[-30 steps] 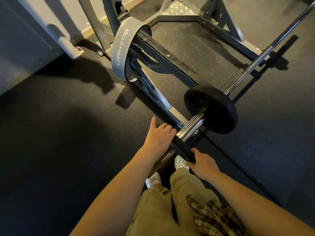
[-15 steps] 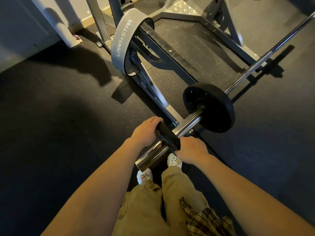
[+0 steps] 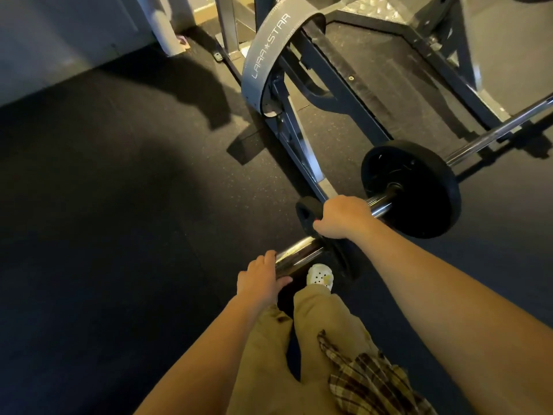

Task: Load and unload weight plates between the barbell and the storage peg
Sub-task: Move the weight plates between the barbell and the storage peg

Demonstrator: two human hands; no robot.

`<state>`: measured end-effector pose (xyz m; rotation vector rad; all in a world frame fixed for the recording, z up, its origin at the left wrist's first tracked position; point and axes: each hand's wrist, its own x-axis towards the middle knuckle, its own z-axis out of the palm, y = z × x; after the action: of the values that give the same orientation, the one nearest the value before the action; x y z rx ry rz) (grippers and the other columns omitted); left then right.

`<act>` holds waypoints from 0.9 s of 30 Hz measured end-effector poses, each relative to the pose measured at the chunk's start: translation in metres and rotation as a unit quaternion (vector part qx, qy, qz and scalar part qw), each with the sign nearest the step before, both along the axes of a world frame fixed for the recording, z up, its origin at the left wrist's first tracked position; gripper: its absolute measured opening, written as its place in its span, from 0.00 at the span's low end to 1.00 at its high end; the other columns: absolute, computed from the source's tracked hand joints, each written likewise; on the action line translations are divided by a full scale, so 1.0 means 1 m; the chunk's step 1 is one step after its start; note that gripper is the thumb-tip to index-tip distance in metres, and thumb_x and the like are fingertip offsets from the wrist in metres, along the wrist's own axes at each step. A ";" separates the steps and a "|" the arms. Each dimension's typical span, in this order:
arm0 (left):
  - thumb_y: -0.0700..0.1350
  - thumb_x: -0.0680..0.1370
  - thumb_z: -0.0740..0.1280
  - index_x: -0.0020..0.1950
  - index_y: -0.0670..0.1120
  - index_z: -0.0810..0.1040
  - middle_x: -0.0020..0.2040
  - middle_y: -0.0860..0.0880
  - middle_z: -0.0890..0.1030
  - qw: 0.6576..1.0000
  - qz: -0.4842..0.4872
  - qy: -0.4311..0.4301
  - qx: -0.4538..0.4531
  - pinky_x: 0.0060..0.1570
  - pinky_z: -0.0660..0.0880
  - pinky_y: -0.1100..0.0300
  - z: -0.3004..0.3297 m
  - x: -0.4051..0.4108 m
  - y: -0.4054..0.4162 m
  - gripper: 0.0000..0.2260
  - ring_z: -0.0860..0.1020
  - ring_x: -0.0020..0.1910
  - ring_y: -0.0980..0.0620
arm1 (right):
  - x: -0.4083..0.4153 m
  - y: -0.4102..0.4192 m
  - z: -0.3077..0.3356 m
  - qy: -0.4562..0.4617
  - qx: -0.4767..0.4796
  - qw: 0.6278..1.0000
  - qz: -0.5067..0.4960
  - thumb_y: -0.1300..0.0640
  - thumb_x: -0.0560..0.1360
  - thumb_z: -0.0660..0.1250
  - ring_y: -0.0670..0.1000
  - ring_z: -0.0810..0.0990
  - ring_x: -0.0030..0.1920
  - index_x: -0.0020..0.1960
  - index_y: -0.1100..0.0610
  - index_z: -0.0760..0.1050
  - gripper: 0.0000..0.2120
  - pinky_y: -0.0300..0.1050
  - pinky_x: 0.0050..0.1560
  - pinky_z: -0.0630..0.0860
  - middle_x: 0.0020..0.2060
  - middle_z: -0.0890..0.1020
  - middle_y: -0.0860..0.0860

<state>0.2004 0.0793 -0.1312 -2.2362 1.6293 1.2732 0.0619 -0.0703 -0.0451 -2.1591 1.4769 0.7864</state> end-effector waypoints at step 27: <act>0.57 0.77 0.66 0.71 0.48 0.61 0.67 0.47 0.71 0.998 -0.018 0.033 0.057 0.67 0.62 0.40 0.006 0.007 -0.008 0.27 0.73 0.64 0.45 | 0.000 0.053 -0.007 -0.029 -0.017 0.996 -0.085 0.46 0.76 0.66 0.51 0.77 0.42 0.52 0.56 0.76 0.13 0.44 0.43 0.74 0.39 0.76 0.50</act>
<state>0.2075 0.0714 -0.1256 -2.1094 1.5685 1.4082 0.0620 -0.0173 -0.0524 -2.0295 1.6295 0.6390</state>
